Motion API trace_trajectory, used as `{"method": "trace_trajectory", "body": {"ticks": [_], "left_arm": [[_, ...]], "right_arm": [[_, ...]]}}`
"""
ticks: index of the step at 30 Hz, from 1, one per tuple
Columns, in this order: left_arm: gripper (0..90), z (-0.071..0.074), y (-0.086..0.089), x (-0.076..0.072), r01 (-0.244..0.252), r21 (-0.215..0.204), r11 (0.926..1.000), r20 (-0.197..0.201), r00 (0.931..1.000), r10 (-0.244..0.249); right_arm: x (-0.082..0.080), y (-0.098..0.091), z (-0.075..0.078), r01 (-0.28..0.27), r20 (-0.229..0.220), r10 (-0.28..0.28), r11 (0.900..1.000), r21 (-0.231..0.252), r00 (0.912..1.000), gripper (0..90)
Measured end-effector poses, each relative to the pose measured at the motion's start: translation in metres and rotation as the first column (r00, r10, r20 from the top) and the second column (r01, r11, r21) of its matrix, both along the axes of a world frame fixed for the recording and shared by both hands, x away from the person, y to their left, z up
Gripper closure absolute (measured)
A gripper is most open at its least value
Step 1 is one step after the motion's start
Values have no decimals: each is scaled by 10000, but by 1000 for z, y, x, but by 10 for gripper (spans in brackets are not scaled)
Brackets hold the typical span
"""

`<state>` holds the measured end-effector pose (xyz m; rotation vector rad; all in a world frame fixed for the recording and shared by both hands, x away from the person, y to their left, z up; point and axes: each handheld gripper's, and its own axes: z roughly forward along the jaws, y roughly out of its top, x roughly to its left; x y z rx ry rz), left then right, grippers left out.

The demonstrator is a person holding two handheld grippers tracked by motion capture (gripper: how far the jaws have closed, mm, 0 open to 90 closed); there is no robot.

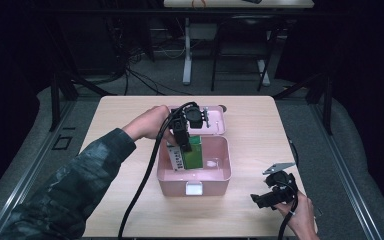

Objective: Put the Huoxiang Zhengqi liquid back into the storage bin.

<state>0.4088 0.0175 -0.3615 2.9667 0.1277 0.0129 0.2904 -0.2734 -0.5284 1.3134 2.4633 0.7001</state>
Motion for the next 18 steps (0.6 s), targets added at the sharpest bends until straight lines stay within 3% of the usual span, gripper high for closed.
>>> {"method": "trace_trajectory", "body": {"ticks": [12,18], "left_arm": [[632,-16,5,3,-181,280,9994,-12,9998,182],[633,-23,6,4,-260,192,9995,-45,9997,261]], "right_arm": [[-1,1,1,3,-41,-3,10000,33,10000,0],[-1,0,1,-9,6,9,10000,-16,10000,0]]}}
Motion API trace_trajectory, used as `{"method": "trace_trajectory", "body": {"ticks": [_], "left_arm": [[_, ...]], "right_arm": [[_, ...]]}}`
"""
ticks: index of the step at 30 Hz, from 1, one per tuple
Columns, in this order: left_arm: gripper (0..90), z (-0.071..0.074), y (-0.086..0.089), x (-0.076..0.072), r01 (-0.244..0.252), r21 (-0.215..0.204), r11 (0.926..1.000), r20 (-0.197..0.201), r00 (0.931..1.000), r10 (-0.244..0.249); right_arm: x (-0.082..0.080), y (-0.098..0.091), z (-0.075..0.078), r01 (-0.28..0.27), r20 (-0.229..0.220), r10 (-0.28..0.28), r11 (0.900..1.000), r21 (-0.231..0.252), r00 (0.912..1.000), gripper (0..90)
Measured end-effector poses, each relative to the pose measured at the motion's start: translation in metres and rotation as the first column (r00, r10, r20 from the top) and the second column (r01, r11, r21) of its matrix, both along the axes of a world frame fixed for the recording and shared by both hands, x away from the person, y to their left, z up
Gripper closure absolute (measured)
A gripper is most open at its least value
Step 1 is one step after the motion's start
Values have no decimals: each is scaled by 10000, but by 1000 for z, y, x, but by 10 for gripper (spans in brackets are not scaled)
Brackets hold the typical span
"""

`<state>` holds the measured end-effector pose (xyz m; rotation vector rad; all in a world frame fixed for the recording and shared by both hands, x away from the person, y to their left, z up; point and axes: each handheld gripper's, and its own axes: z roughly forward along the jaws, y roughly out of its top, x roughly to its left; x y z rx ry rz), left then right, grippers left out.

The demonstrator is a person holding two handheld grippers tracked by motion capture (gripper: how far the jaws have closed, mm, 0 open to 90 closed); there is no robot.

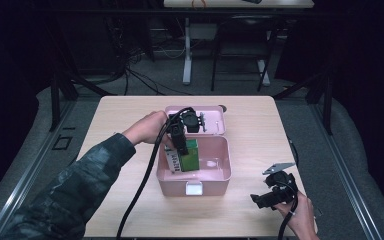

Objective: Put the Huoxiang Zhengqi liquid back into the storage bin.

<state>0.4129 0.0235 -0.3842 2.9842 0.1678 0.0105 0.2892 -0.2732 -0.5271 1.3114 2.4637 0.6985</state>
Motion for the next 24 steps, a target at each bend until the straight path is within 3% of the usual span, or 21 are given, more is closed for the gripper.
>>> {"method": "trace_trajectory", "body": {"ticks": [4,12,17,20,24], "left_arm": [[634,-1,2,-3,194,174,9997,112,9997,-196],[633,-7,6,-7,396,148,9991,-84,9992,-395],[633,-11,6,-9,573,475,9972,-168,9983,-565],[633,-13,6,-11,593,317,9977,-212,9981,-586],[633,-18,5,-16,796,452,9958,-258,9966,-784]], "right_arm": [[1,0,-1,23,-26,-22,9999,129,10000,0],[1,0,-1,-26,-14,26,10000,18,10000,0],[1,1,-1,8,-34,-8,10000,33,10000,0],[1,0,-1,-11,-30,11,10000,-12,10000,0],[1,2,-1,3,-42,-3,10000,48,10000,0]]}}
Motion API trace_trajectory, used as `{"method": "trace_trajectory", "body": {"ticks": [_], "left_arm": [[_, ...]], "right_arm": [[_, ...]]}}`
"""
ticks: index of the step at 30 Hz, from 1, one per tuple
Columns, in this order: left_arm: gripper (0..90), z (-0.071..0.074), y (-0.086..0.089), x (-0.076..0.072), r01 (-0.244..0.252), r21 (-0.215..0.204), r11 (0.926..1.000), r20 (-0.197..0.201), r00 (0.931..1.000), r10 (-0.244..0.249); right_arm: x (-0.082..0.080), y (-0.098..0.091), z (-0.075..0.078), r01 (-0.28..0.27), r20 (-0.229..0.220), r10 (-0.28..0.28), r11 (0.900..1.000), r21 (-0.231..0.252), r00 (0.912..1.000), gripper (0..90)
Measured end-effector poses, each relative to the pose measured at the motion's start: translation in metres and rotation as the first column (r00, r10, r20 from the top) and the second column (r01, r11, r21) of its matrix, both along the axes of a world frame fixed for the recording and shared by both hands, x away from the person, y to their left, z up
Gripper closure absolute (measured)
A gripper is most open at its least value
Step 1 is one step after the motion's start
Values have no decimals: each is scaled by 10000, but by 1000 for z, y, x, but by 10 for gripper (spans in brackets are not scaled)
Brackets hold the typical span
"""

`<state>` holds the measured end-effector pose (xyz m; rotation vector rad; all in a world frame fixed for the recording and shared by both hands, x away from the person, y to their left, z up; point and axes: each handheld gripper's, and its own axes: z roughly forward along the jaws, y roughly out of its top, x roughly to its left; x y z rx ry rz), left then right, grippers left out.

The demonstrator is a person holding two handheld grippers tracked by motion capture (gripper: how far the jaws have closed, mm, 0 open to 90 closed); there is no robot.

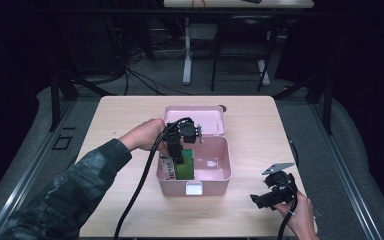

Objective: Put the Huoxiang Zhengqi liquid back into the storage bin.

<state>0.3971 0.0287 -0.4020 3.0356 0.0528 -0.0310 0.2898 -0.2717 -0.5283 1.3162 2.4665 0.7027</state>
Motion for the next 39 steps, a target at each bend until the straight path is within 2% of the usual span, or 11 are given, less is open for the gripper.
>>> {"method": "trace_trajectory", "body": {"ticks": [3,4,11,13,16,19,20,22,27,36,39], "left_arm": [[632,-2,-1,-2,115,247,9996,-56,9999,-114],[632,-4,0,-3,78,96,9999,-120,9999,-76],[632,-12,1,-3,176,258,9995,-350,9992,-167],[631,-13,1,-4,185,314,9993,-278,9995,-176],[631,-18,1,-5,203,234,9995,-477,9987,-192],[632,-21,-1,-6,309,346,9989,-592,9978,-288],[632,-22,-1,-7,311,416,9987,-480,9984,-291],[631,-21,-2,-7,370,576,9977,-535,9980,-339],[630,-21,1,-7,227,360,9991,-576,9981,-206],[630,-25,5,-6,232,390,9990,-544,9983,-210],[630,-24,6,-7,235,323,9992,-577,9981,-217]], "right_arm": [[0,-1,0,-22,15,22,10000,-90,10000,0],[0,-1,0,-30,14,30,10000,-90,10000,0],[0,0,-1,-29,-17,29,9999,-100,10000,0],[0,0,-1,-10,-76,10,10000,0,10000,0],[1,0,-1,-40,-27,40,9999,-98,10000,0],[1,-2,-1,-15,-22,15,10000,-18,10000,0],[1,-2,-1,0,-5,0,10000,-31,10000,0],[-1,-1,0,-17,-5,17,10000,-21,10000,0],[-1,1,0,-152,33,152,9999,-51,9999,0],[2,0,-2,-66,-117,66,10000,9,9999,0],[0,0,-1,-62,-9,62,10000,46,10000,0]]}}
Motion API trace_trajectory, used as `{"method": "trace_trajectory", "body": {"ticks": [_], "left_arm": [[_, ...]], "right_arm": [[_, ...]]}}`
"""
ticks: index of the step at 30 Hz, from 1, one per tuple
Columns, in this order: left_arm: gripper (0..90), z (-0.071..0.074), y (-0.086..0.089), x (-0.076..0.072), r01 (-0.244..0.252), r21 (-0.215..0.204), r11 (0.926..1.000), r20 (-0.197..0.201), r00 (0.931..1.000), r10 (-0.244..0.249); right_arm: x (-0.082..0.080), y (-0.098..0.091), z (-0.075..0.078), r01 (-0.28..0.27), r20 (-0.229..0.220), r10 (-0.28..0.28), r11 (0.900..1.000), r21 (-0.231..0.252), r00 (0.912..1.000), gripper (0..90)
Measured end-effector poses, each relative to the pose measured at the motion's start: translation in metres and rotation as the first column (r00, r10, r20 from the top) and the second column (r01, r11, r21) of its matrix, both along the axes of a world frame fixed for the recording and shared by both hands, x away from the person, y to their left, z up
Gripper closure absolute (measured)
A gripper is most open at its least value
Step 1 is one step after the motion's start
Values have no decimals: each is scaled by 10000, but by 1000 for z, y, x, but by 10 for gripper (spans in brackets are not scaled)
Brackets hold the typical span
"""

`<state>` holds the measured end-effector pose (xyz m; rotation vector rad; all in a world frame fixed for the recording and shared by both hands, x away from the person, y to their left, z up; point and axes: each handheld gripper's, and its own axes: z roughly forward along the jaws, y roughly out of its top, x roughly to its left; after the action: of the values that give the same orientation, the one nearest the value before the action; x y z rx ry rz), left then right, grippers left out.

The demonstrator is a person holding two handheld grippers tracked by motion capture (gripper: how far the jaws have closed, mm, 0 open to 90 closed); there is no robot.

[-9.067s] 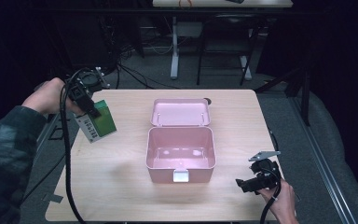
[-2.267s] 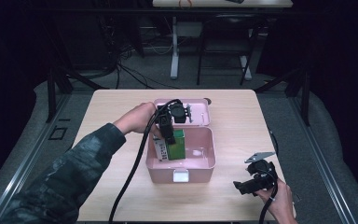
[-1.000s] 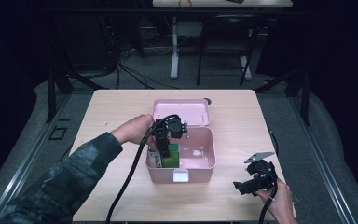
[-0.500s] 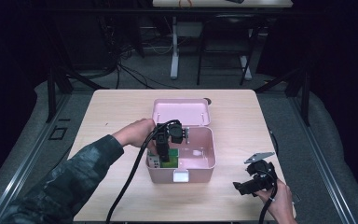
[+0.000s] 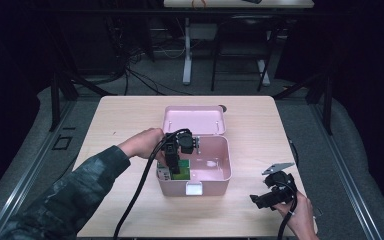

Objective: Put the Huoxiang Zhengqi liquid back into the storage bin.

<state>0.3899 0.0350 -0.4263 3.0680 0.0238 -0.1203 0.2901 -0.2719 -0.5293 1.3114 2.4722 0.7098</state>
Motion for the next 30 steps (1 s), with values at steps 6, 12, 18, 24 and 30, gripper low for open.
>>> {"method": "trace_trajectory", "body": {"ticks": [6,12,18,24,30], "left_arm": [[630,2,-1,-4,276,31,9996,-22,9996,-276],[619,0,-1,-5,447,68,9990,-112,9989,-446],[501,0,1,-3,115,-175,9998,-275,9995,-120],[333,5,9,0,-407,-535,9977,-175,9991,398],[242,14,22,4,-970,-897,9912,-82,9953,966]], "right_arm": [[-1,1,1,-43,23,43,10000,16,10000,0],[0,1,0,-24,-65,25,10000,80,10000,0],[0,0,0,-40,-59,41,10000,84,10000,0],[0,1,1,-131,-1,131,9999,35,9999,0],[2,0,1,-110,-33,110,9999,125,9999,0]]}}
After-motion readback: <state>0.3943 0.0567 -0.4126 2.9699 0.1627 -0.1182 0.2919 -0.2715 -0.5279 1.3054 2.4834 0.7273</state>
